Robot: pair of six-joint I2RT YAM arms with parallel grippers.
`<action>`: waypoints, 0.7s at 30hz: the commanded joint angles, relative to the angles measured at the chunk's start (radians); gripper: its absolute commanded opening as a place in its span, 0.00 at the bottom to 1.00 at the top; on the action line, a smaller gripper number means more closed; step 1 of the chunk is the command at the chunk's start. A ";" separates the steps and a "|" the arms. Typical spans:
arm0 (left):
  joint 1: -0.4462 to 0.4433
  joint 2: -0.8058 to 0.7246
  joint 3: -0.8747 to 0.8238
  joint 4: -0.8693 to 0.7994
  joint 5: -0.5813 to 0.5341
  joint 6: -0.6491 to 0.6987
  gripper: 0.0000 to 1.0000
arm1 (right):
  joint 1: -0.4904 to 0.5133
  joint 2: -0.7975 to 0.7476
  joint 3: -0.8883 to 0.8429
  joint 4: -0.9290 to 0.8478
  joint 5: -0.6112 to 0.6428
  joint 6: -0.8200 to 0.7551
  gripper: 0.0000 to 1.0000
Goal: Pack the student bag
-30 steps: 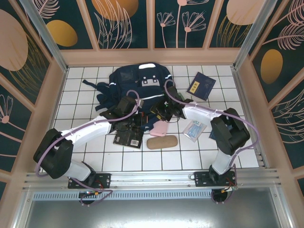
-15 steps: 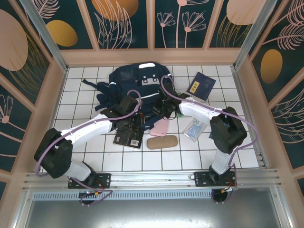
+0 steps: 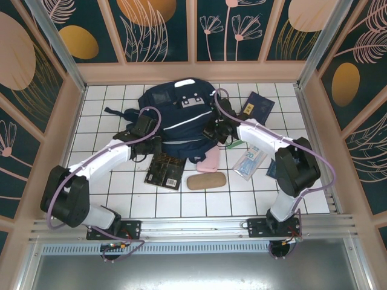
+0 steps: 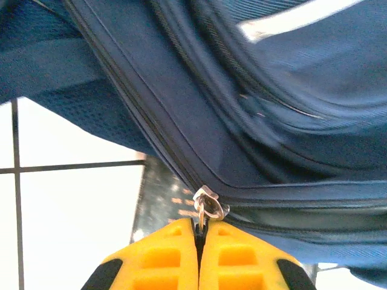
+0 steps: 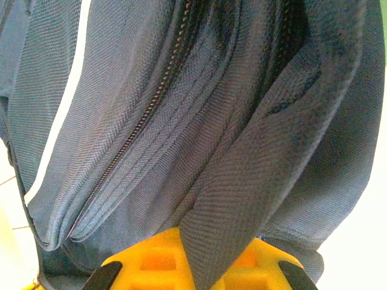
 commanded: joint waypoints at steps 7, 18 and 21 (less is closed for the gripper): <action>0.079 0.109 0.133 -0.023 0.011 0.015 0.00 | -0.135 -0.083 0.021 -0.049 0.050 -0.203 0.02; -0.021 0.075 0.091 0.112 0.249 -0.028 0.00 | -0.032 -0.162 -0.009 -0.105 0.094 -0.050 0.67; -0.036 0.076 0.083 0.122 0.269 -0.019 0.00 | 0.049 -0.183 -0.043 -0.097 0.099 0.054 0.70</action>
